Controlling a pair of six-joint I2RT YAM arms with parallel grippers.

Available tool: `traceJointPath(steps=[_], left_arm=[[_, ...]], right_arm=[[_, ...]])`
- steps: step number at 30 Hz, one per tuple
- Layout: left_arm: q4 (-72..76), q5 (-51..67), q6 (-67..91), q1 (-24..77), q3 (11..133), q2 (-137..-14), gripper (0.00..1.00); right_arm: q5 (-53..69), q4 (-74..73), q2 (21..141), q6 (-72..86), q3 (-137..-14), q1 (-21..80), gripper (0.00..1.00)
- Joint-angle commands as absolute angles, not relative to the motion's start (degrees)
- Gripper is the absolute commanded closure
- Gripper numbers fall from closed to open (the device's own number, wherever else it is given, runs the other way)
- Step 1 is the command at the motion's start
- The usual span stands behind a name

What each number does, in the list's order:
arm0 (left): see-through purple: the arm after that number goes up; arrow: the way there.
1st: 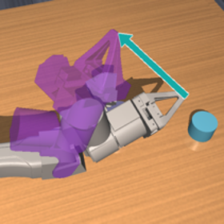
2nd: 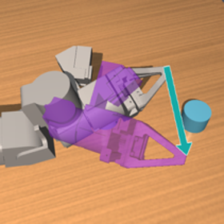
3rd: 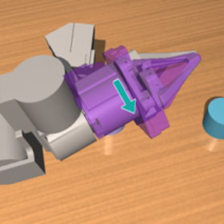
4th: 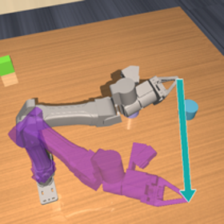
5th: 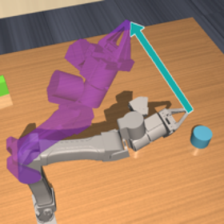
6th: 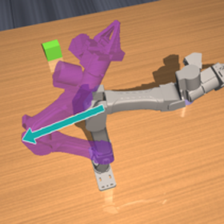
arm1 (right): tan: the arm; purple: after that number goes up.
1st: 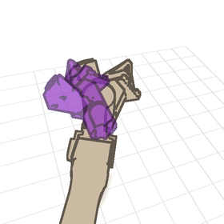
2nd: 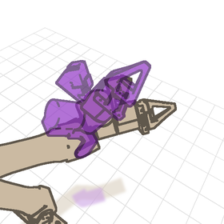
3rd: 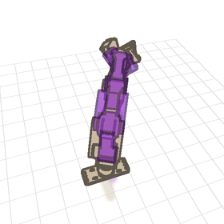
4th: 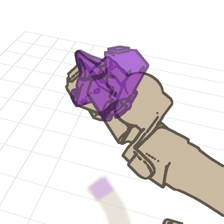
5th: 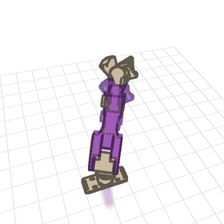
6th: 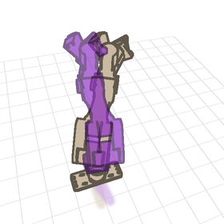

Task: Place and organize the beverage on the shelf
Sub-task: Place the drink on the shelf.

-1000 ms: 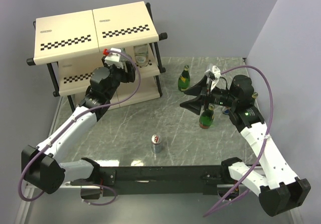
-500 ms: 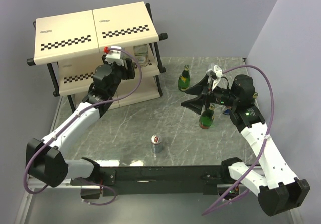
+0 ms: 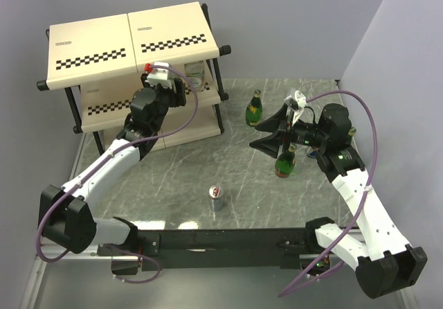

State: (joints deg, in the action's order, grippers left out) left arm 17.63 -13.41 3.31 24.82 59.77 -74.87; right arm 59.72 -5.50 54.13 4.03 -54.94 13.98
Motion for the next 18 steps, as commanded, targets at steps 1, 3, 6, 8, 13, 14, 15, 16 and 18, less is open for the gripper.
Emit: traceJointPath(steps=[1, 3, 6, 8, 13, 14, 15, 16, 18], left_arm=[[31.03, -15.03, 1.85, 24.52, 64.42, -74.0, 1.0], [31.29, -15.29, 1.58, 24.61, 64.77, -74.35, 1.0], [31.81, -16.17, 0.97, 24.61, 64.78, -75.23, 1.0], [32.61, -16.61, 0.62, 24.52, 64.77, -75.76, 1.0], [32.78, -16.61, 0.62, 24.61, 65.3, -77.17, 1.0], [32.96, -16.87, 0.62, 24.52, 65.3, -77.34, 1.0], [32.96, -16.96, 0.62, 24.52, 65.39, -77.43, 1.0], [33.05, -17.05, 0.62, 24.52, 65.48, -77.69, 1.0], [33.13, -17.14, 0.62, 24.52, 65.65, -78.22, 0.99]], right_arm=[[61.08, -3.25, 53.7, 4.31, -54.93, 13.54, 0.25], [61.08, -3.34, 53.7, 4.22, -54.84, 13.54, 0.25], [61.08, -3.34, 53.7, 4.22, -54.84, 13.54, 0.26], [61.26, -3.25, 53.7, 4.22, -54.76, 13.62, 0.25], [61.26, -3.16, 53.88, 4.22, -54.76, 13.54, 0.26], [61.35, -3.25, 53.88, 4.22, -54.76, 13.54, 0.25], [61.35, -3.16, 53.88, 4.22, -54.67, 13.54, 0.25], [61.35, -3.25, 53.88, 4.22, -54.67, 13.54, 0.25], [61.35, -3.25, 53.96, 4.22, -54.75, 13.54, 0.25]])
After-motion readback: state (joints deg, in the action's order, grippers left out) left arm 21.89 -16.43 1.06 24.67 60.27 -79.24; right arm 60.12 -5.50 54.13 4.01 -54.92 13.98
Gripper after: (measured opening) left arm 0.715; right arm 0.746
